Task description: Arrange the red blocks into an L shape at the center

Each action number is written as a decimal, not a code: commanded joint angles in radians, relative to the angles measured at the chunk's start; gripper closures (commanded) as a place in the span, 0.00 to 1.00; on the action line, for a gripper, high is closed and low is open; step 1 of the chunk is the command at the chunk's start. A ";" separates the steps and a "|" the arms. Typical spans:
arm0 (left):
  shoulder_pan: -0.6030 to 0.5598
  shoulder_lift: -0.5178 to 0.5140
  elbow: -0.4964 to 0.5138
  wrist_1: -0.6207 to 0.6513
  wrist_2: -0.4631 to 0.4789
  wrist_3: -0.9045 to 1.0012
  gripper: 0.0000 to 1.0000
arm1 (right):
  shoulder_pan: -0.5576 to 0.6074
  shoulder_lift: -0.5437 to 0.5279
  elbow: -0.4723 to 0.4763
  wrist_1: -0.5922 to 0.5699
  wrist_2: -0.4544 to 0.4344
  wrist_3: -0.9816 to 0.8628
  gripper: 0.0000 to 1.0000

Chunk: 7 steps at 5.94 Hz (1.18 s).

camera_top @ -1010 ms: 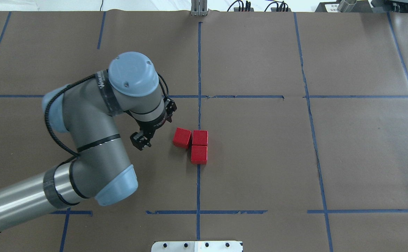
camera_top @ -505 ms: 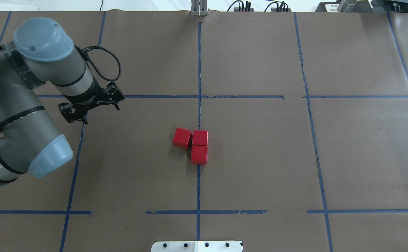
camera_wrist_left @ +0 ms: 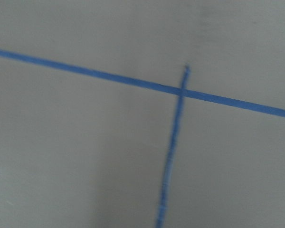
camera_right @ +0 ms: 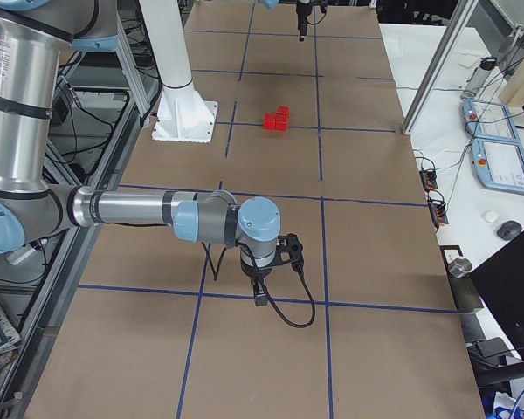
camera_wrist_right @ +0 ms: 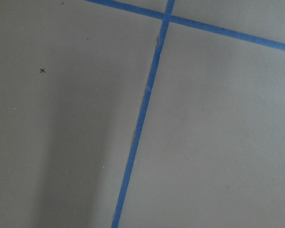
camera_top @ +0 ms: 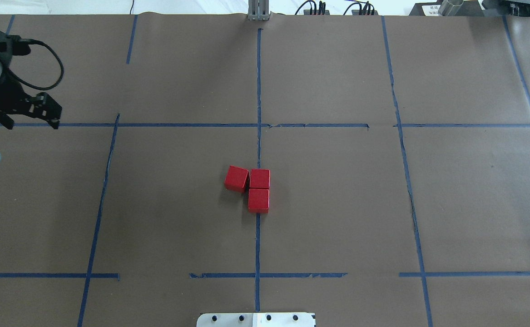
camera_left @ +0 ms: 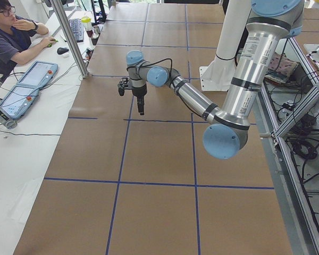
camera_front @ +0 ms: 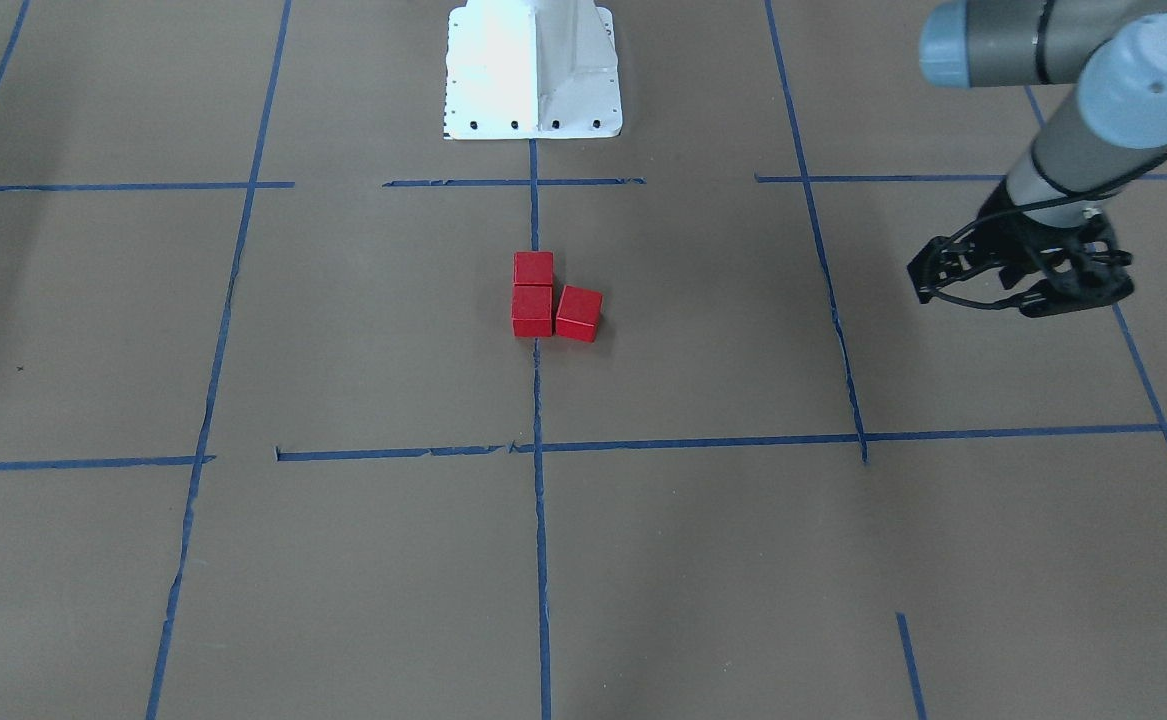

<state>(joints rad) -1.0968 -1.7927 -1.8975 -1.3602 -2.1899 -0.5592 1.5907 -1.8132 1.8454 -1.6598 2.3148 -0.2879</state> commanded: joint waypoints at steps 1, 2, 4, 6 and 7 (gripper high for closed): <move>-0.249 0.122 0.078 -0.005 -0.066 0.555 0.00 | 0.000 0.002 0.000 0.000 0.003 0.001 0.00; -0.349 0.180 0.087 -0.008 -0.105 0.710 0.00 | 0.000 0.002 0.000 0.000 0.005 0.001 0.00; -0.478 0.298 0.087 -0.010 -0.109 0.951 0.00 | 0.000 0.002 0.000 0.000 0.011 0.007 0.00; -0.494 0.384 0.099 -0.016 -0.136 0.920 0.00 | 0.000 0.000 0.001 0.000 0.011 0.007 0.00; -0.492 0.374 0.101 -0.026 -0.136 0.880 0.00 | 0.000 0.000 0.000 0.000 0.011 0.007 0.00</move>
<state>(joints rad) -1.5881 -1.4197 -1.8023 -1.3786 -2.3238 0.3507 1.5907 -1.8128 1.8460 -1.6597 2.3255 -0.2808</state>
